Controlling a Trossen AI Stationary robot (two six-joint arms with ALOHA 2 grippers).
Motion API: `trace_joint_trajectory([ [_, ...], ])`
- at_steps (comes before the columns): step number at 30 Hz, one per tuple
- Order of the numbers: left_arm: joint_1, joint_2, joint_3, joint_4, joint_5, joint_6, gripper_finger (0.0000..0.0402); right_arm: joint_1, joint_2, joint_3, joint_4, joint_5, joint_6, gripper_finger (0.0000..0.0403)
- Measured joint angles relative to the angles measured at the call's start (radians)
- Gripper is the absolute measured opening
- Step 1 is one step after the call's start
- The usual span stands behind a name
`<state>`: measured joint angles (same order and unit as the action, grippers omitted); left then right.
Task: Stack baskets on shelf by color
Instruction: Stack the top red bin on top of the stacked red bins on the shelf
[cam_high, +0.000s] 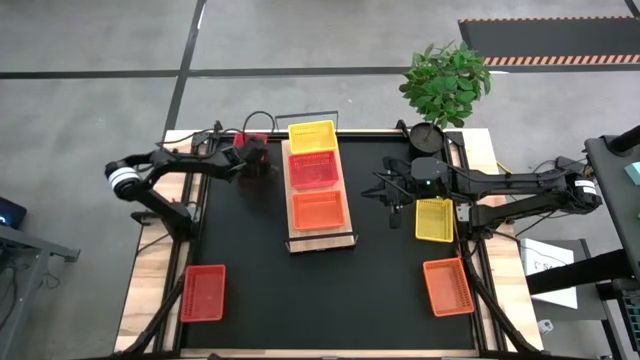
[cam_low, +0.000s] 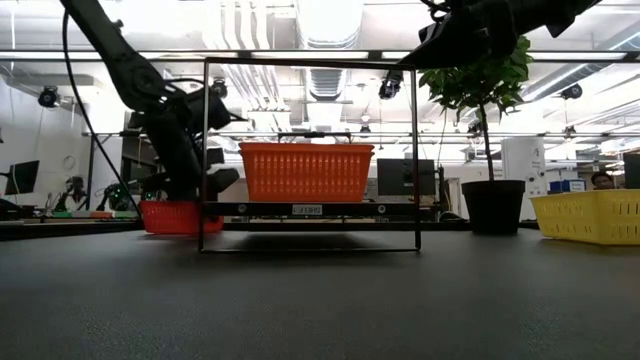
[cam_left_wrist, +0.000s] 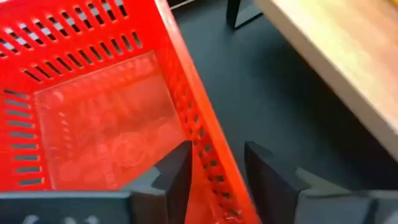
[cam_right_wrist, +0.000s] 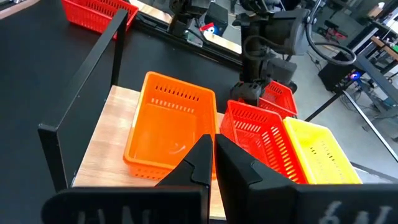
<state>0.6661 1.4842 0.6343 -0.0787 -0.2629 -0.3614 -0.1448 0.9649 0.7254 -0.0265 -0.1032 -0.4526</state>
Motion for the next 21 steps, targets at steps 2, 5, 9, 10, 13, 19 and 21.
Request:
trace_joint_trajectory([
  [2,-0.002,0.002,0.000,-0.017,-0.004,0.000,0.0108,0.000,0.000,0.000,0.000,0.000,-0.001,0.0009],
  [5,-0.002,0.001,-0.002,-0.031,-0.004,0.001,0.0052,0.000,0.000,0.000,0.001,0.000,-0.001,0.0009],
  [9,-0.002,-0.002,-0.003,-0.045,-0.008,0.016,0.0008,0.000,0.000,0.000,0.001,0.000,-0.009,0.0009],
  [10,-0.002,-0.008,0.001,-0.057,-0.008,0.025,0.0006,0.000,0.000,0.000,0.000,0.000,-0.014,0.0009],
  [13,-0.015,-0.063,0.020,-0.151,-0.022,0.038,0.0001,0.000,0.000,0.000,-0.001,0.000,-0.012,0.0009],
  [19,-0.103,-0.307,0.054,-0.350,-0.136,0.131,0.0000,0.000,0.000,0.000,0.002,0.000,-0.020,0.0009],
  [21,-0.146,-0.408,0.061,-0.383,-0.137,0.162,0.0000,-0.007,0.005,-0.005,0.107,0.008,-0.030,0.0009],
])
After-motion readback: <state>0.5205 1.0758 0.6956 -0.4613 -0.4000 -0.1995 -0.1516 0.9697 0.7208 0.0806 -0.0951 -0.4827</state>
